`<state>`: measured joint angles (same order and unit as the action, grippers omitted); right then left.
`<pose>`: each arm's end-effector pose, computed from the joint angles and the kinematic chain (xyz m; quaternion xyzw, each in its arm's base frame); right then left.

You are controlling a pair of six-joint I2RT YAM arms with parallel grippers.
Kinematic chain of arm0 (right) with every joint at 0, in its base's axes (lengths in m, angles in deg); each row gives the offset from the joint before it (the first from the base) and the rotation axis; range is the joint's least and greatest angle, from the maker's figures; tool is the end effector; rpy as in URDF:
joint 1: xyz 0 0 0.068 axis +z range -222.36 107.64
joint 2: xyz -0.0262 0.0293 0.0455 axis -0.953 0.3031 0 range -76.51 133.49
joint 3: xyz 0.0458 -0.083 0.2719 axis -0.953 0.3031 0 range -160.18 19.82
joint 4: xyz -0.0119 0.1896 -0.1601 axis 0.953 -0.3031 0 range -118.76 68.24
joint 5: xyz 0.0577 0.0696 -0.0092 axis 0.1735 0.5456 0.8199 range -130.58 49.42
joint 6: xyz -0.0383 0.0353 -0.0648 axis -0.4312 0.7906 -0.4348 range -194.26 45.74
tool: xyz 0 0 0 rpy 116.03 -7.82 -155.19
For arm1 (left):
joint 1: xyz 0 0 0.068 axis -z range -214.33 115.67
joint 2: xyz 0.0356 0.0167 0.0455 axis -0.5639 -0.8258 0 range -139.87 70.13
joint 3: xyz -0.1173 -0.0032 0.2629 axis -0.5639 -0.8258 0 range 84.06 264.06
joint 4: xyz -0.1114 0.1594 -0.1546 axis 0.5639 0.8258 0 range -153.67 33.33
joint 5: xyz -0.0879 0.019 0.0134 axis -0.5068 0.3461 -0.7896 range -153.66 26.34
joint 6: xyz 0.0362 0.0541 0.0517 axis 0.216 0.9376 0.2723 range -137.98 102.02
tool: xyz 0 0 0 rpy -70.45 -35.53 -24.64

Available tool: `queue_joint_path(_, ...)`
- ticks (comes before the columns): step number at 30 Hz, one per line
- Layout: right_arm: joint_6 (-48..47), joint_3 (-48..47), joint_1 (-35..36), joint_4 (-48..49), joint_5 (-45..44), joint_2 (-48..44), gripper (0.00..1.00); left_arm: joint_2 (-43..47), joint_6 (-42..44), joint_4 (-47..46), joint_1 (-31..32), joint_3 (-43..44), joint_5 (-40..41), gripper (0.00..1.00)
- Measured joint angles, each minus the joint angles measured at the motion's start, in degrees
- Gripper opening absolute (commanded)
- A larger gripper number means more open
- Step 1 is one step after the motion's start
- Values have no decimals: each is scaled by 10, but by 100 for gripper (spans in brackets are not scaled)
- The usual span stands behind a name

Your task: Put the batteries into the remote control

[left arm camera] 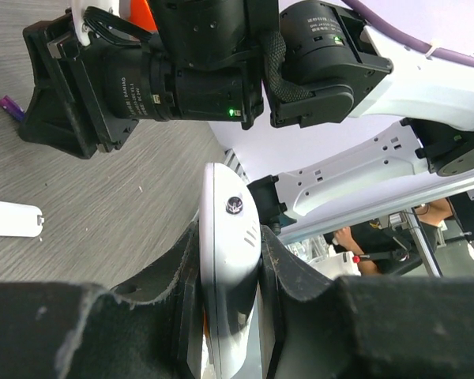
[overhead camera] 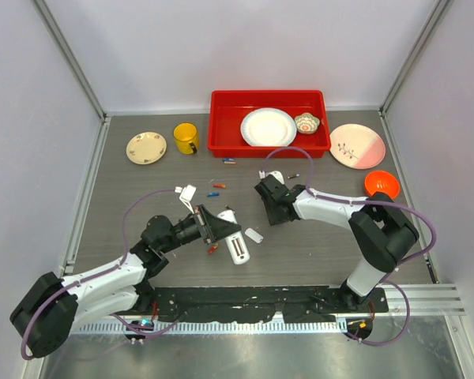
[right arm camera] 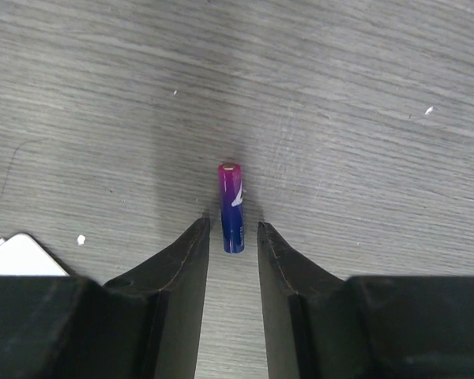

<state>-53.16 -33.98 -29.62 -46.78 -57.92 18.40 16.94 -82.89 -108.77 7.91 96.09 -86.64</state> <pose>0.2464 0.1981 0.1544 -0.1509 0.9559 -0.0170 0.2515 0.1338 -0.1597 0.2402 0.0114 0.6843 -0.6571 0.3160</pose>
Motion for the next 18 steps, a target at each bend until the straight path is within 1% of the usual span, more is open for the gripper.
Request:
queue_joint_path(8, -15, -27, -8, -70, 42, 1, 35, -17, 6, -2, 0, 1, -12, 0)
queue_joint_path(18, -34, -41, -40, -85, 85, 21, 35, -36, 6, -12, 0, 1, -26, 0)
